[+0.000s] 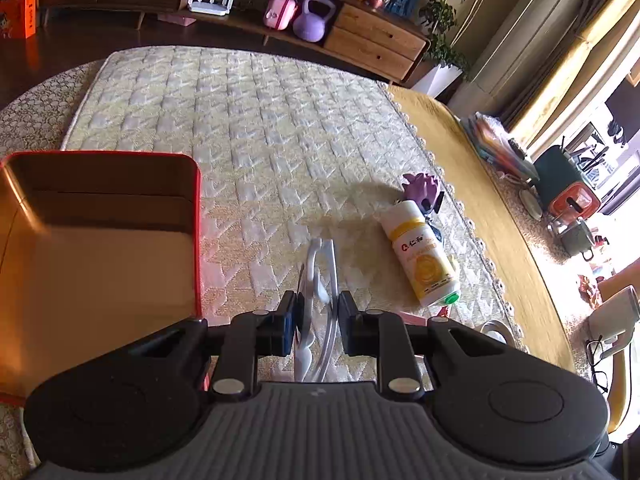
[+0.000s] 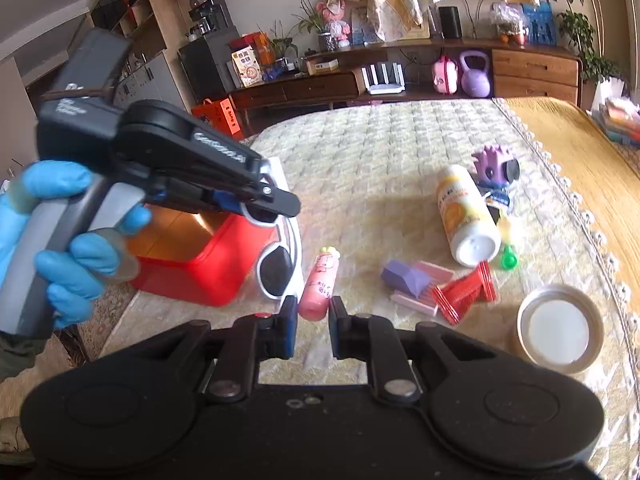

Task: Organize rigid objects
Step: 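Carry the sunglasses and pink tube over the red tin with both grippers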

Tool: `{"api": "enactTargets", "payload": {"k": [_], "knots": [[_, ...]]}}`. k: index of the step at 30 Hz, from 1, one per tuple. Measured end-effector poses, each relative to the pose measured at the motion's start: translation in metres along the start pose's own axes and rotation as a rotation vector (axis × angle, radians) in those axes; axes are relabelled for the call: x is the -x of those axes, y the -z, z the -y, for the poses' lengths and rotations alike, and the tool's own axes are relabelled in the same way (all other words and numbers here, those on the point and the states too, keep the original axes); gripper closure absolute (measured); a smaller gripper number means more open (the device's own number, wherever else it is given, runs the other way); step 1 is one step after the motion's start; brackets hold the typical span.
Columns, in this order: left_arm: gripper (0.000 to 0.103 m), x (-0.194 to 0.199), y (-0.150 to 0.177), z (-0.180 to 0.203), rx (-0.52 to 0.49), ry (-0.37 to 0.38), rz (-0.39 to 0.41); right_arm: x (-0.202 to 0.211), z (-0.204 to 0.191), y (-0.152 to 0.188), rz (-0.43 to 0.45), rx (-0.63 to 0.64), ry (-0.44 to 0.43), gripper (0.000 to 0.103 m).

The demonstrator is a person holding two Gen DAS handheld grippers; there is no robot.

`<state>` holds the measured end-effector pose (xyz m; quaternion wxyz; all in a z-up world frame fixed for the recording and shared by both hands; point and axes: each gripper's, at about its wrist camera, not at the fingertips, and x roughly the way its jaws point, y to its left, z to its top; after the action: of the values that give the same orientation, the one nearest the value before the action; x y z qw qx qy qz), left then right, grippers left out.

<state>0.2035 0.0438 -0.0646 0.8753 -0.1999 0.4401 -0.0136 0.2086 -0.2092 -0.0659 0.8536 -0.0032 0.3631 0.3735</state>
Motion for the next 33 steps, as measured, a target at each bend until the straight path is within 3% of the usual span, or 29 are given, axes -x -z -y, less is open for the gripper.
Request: {"api": "enactTargets", "payload": {"k": [7,17,25,33], "knots": [[0.081,0.058,-0.003,-0.023,0.036,0.025,0.1,-0.001,-0.032,-0.021,0.032,0.053,-0.008,0.087],[0.081,0.105,-0.013,-0.073,0.083,-0.029,0.19,-0.025,-0.09,-0.052,0.049,0.148,-0.063,0.087],[0.081,0.107,-0.017,-0.119,0.116,-0.108,0.22,-0.067,-0.12,-0.064,-0.007,0.198,-0.059,0.087],[0.081,0.08,-0.028,-0.149,0.136,-0.16,0.246,-0.119,-0.136,-0.066,-0.084,0.255,-0.008,0.088]]}}
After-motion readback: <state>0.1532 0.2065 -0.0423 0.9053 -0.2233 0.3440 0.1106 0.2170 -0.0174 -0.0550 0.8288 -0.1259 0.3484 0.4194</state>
